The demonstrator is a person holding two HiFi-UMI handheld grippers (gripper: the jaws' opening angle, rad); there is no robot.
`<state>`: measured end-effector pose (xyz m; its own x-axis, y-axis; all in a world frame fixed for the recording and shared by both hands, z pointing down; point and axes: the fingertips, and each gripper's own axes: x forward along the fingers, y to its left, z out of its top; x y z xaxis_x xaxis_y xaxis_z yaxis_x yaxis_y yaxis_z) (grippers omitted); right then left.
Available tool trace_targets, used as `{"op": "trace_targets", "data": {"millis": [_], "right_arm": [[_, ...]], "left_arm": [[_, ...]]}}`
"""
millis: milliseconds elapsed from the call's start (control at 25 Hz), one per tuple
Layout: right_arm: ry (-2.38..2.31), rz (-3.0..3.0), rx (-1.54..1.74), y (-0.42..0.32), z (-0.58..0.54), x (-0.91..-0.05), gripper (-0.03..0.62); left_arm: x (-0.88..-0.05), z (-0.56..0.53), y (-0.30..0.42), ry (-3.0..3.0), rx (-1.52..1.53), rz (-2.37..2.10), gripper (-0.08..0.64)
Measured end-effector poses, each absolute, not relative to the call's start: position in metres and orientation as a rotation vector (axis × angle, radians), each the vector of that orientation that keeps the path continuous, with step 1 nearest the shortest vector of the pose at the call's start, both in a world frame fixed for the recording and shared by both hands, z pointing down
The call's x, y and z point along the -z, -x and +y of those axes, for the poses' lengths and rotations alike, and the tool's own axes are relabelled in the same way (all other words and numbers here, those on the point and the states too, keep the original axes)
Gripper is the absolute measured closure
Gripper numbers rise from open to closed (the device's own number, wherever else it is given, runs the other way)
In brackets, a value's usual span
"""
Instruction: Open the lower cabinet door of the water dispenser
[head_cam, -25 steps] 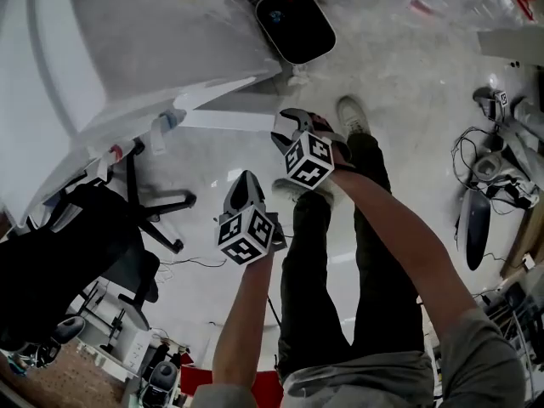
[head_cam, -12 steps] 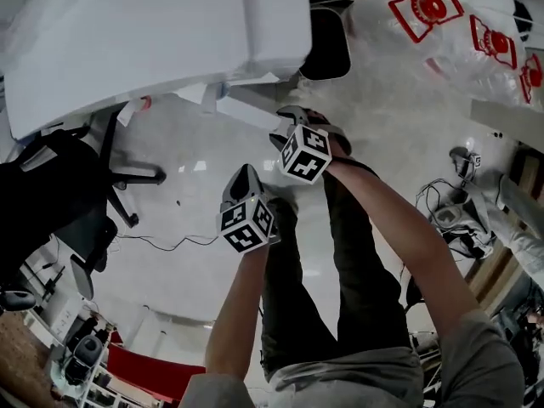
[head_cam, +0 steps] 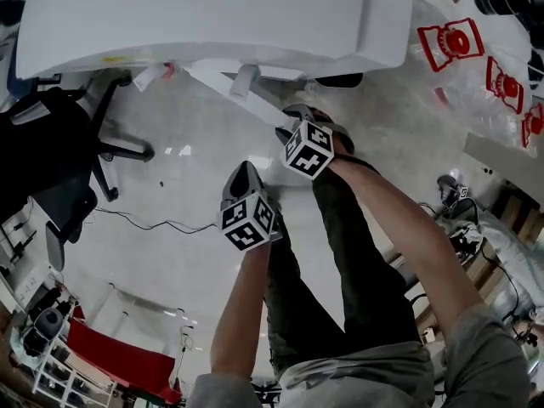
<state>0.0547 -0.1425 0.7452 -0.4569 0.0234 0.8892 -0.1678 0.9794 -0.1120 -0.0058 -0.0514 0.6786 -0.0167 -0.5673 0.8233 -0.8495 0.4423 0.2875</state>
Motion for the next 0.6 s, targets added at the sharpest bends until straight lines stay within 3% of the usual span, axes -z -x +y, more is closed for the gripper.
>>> {"op": "trace_targets", "data": {"millis": [600], "right_arm": [[-0.286, -2.016, -0.346, -0.026, -0.103, -0.743, 0.419]], "left_arm": [[-0.672, -0.005, 0.035, -1.300, -0.393, -1.745, 0.553]]}}
